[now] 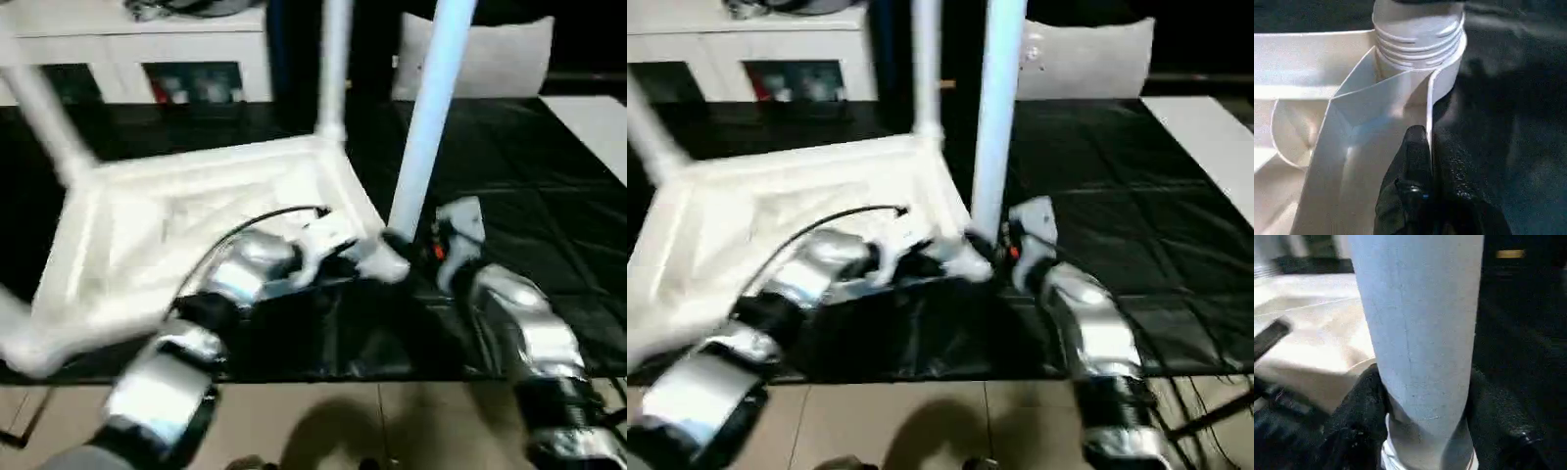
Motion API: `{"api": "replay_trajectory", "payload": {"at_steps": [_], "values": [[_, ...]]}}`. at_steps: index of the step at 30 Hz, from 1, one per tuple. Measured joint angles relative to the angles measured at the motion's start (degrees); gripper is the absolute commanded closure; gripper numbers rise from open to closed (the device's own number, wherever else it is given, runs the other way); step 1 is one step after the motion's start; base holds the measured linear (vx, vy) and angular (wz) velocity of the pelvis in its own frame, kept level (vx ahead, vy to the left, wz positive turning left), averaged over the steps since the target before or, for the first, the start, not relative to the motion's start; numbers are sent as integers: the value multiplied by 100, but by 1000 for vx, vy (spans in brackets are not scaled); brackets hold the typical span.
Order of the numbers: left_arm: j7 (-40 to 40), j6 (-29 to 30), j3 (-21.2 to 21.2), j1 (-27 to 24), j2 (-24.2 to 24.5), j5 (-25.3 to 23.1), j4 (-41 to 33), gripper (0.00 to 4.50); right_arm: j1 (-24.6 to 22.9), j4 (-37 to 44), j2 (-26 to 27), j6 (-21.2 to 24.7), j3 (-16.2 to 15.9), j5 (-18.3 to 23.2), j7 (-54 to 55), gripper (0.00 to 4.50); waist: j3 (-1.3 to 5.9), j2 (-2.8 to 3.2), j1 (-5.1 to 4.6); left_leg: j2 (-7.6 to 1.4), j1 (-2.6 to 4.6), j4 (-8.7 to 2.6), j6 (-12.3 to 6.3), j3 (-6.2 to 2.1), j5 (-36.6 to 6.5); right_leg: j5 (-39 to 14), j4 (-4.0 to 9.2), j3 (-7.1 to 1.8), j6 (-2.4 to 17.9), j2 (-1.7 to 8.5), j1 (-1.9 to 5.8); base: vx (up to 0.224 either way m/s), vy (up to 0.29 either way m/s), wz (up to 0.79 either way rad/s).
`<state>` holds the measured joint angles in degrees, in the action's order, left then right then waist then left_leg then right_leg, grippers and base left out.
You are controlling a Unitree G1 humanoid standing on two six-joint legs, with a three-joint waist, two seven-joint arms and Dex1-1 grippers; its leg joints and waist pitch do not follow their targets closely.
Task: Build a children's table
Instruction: Rotate leg to tighten
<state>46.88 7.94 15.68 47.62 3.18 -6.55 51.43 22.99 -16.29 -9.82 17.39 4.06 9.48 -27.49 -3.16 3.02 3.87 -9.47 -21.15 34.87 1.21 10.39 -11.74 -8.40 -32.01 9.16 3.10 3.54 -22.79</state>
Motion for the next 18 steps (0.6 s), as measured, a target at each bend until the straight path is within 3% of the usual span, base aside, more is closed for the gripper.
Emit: {"api": "replay_trajectory", "payload": {"at_steps": [4,7,8,12,16,18], "values": [[-1004,94,-168,201,-445,-2,341,450,395,-377,570,-80,262,-161,1349,259,3,7,-36,-2,-24,-6,0,-1,2,-2,0,0,3,-3,-28,0,0,0],[-1291,95,-175,255,-603,-19,429,450,465,-531,726,-303,393,-229,1654,259,3,7,-40,0,-35,-6,-5,-1,-2,-6,2,0,1,-1,-33,0,0,0],[-1296,91,-175,255,-614,-19,429,450,463,-544,761,-347,438,-230,1658,203,3,7,-39,-1,-37,-6,-8,-1,-4,-4,2,0,5,0,-33,0,0,0],[-1293,51,-175,255,-567,-68,426,450,432,-505,908,-445,568,16,1593,161,1,13,-43,-2,-38,-6,-9,-1,-3,0,-2,0,15,-1,-37,0,0,0],[-1209,-45,-155,253,-455,-95,428,450,285,-401,713,-527,436,58,1211,142,0,15,-69,-2,-36,-2,-9,-1,-2,-1,-3,0,11,-2,-37,0,0,0],[-1042,-151,-114,236,-363,-93,426,450,155,-314,512,-569,342,97,901,111,0,16,-75,-3,-36,-2,-9,-1,-2,-1,-3,0,11,-3,-37,0,0,0]]}}
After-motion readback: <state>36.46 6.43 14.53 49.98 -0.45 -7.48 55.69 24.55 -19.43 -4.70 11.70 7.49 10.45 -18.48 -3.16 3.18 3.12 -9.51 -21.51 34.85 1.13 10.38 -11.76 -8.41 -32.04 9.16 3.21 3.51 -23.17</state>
